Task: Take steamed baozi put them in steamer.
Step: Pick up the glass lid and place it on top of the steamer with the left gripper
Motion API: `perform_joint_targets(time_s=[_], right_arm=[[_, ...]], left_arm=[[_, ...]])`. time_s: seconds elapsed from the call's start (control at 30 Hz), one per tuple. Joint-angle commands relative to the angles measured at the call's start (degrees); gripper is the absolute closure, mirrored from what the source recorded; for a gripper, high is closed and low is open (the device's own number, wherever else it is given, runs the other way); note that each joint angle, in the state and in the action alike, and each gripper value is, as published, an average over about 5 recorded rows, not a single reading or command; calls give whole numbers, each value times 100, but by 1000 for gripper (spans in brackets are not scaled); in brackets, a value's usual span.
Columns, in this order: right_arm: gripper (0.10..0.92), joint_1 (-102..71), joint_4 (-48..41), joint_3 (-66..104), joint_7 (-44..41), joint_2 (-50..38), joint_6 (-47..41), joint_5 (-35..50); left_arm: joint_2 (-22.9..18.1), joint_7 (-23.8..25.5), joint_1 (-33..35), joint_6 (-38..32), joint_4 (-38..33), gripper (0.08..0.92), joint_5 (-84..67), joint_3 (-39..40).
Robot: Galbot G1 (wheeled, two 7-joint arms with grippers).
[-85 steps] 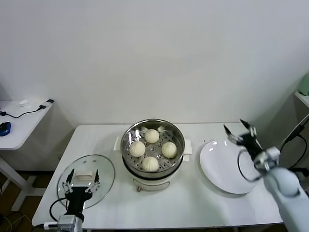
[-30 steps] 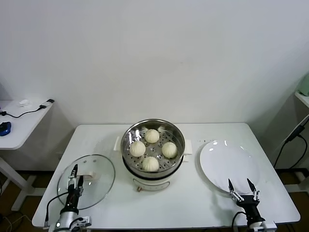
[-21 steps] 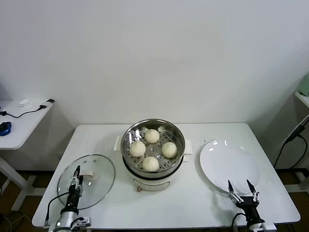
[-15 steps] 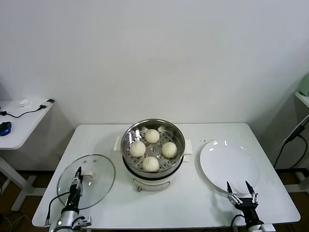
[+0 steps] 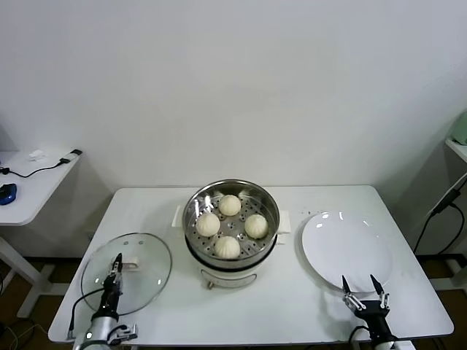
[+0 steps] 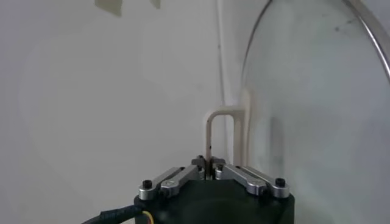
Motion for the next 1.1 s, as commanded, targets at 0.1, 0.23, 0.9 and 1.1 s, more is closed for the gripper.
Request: perform_joint_targets(time_s=[0.1,0.23,0.9,1.1], right_arm=[[203,0,-40,-10,19,-16,30,7],[203,32,-48,1,69,-27,-32,-48],[203,148,142,54,206,65,-277,-354],[203,175,208,40,197,119,-331,-425]], left_arm=[[597,880,683,186,-2057,860,-1192,-312],[1015,1744,806,814,-3082,860,-2055,-398],[958,3740,-1059,3741,-4385,860,-378,2958],[136,3957,-1535,3974,-3964,860,511,3800]])
